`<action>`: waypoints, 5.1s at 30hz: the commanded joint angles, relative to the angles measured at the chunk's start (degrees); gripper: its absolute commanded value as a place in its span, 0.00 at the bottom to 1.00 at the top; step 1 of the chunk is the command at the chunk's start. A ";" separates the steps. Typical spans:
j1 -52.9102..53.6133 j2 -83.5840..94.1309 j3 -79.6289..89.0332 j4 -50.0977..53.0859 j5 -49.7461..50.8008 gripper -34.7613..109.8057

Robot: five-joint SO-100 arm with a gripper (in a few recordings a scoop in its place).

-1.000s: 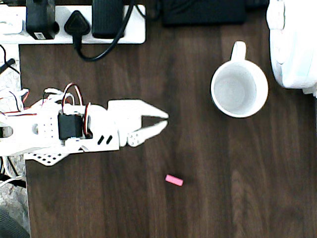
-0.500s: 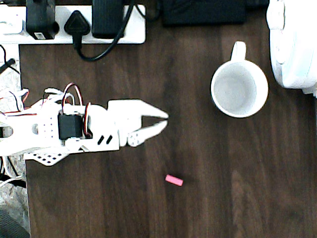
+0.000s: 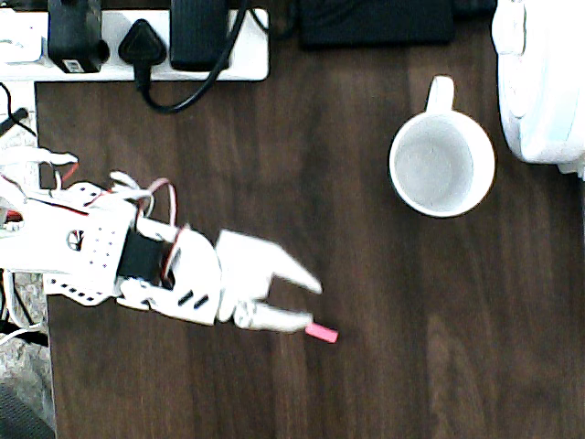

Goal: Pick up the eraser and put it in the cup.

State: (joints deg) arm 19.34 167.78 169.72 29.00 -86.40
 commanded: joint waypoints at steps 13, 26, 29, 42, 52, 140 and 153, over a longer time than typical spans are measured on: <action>7.29 -47.55 -25.40 -6.77 -8.00 0.37; 8.35 -66.80 -40.25 7.47 -10.72 0.38; 8.35 -67.50 -40.69 10.72 -11.87 0.37; 6.24 -65.30 -40.34 11.78 -8.53 0.24; -6.33 -31.99 -39.99 4.04 -5.10 0.24; -13.36 21.53 5.19 20.21 -2.64 0.26; -16.17 21.45 5.19 20.57 -3.52 0.27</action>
State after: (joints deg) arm 2.99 188.44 173.94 47.81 -86.04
